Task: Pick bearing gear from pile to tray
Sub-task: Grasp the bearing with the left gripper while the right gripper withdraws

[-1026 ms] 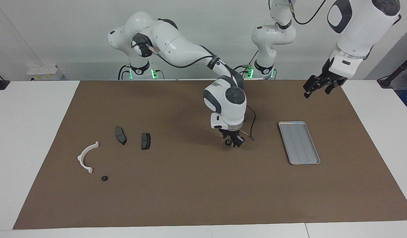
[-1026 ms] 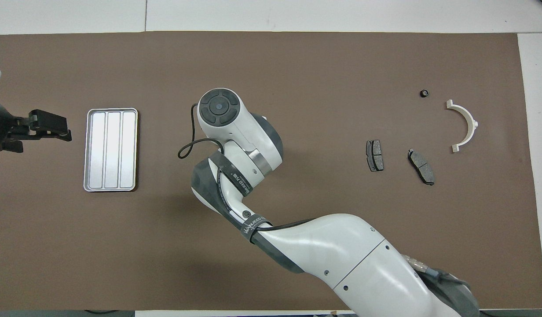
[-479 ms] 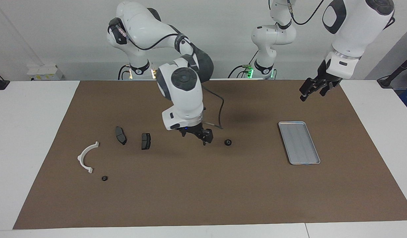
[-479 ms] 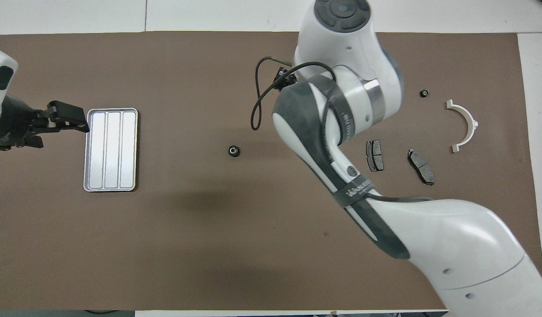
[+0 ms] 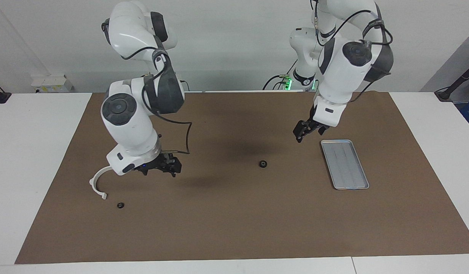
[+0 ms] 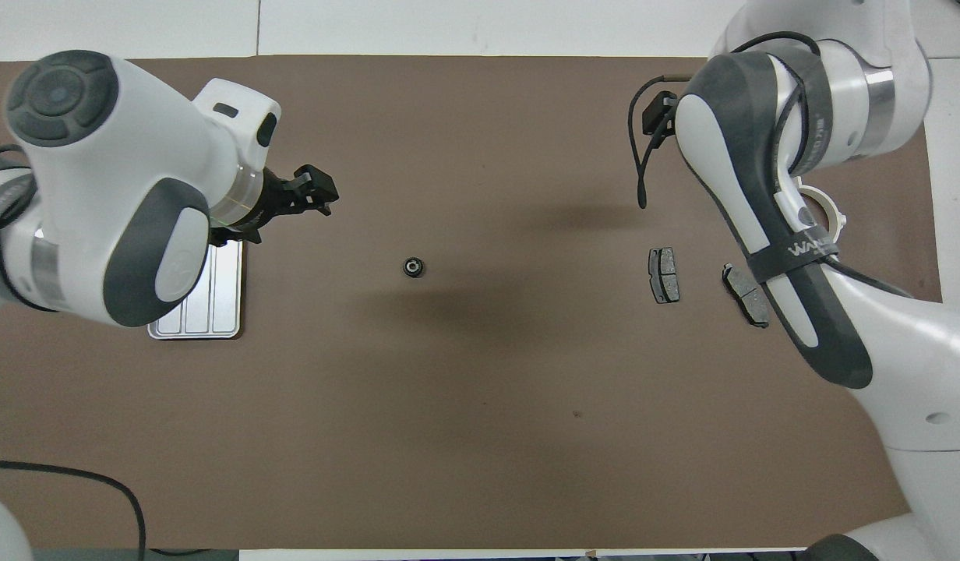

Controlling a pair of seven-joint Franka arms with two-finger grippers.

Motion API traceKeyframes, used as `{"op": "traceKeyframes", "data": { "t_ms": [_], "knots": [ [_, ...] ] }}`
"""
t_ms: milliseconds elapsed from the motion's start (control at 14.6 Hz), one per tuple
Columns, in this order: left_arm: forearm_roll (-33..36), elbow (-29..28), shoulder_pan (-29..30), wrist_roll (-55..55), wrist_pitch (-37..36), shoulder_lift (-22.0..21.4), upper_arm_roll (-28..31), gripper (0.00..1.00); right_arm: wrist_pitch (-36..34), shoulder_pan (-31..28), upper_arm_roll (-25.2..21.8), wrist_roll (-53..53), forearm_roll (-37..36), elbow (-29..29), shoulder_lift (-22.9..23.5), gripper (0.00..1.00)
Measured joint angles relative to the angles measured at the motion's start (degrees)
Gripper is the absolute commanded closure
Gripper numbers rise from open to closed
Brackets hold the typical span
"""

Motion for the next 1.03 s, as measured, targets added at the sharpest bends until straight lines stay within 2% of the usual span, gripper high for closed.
{"op": "traceKeyframes", "data": {
  "t_ms": [274, 411, 684, 1026],
  "knots": [
    [2.9, 3.3, -5.2, -10.7, 5.9, 10.4, 0.2, 0.0, 5.6, -6.8, -0.1, -12.0, -2.0, -2.8, 1.3, 0.0],
    [3.4, 3.0, -6.9, -14.0, 9.8, 13.4, 0.2, 0.0, 9.0, -8.9, -0.1, -14.4, -2.8, -4.6, 2.0, 0.0],
    [3.5, -1.8, -7.9, -15.5, 14.5, 14.7, 0.2, 0.0, 16.3, -9.7, 0.0, -15.1, -5.1, -9.4, 2.8, 0.0],
    [3.5, -6.7, -8.5, -16.5, 20.0, 13.9, 0.1, 0.02, 21.4, -10.1, 0.0, -15.1, -5.6, -11.2, 4.6, 0.01]
  ]
}}
